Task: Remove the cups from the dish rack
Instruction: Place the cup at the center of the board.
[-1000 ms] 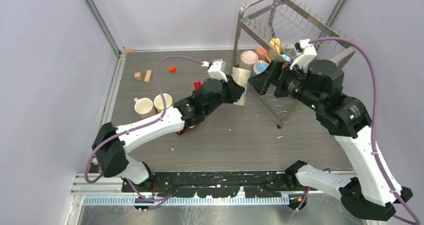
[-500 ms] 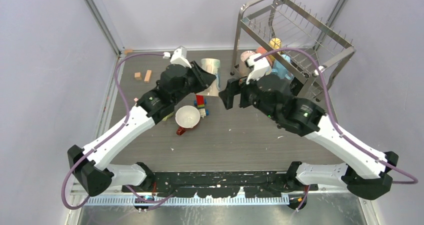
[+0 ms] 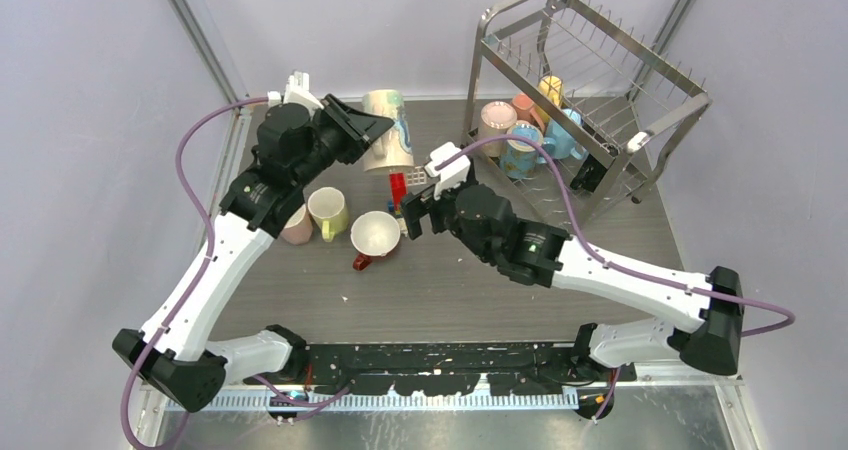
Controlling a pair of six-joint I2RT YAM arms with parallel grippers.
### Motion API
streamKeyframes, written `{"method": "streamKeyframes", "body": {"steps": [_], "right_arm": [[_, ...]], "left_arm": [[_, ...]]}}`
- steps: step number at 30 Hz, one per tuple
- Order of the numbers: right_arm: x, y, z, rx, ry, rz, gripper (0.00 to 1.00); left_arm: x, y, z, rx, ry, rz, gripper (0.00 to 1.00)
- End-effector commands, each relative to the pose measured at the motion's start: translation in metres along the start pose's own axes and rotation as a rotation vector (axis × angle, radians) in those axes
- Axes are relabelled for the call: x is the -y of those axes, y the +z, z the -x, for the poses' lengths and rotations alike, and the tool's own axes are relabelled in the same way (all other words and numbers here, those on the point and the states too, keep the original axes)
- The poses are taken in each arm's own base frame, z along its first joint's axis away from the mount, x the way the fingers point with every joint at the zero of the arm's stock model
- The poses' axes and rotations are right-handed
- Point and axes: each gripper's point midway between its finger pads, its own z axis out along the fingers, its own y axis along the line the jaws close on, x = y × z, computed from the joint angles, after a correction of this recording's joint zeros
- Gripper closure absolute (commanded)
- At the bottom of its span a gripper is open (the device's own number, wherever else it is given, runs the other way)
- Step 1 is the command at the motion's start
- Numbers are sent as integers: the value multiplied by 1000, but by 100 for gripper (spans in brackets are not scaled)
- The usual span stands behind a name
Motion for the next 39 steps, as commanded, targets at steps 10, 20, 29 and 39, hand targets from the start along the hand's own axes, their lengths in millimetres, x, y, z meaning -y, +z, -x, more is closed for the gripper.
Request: {"method": "streamKeyframes", "body": {"steps": [10, 20, 29, 39], "right_arm": [[19, 36, 50, 313, -74, -208, 0], [26, 37, 66, 439, -111, -270, 0], [21, 44, 77, 462, -160, -271, 8], [25, 41, 88, 464, -196, -292, 62]], "left_arm": [[86, -43, 28, 31, -131, -304, 100], [87, -48, 27, 13, -166, -320, 100], [87, -48, 23, -13, -214, -339, 100], [87, -43, 23, -21, -248, -342, 100]]}}
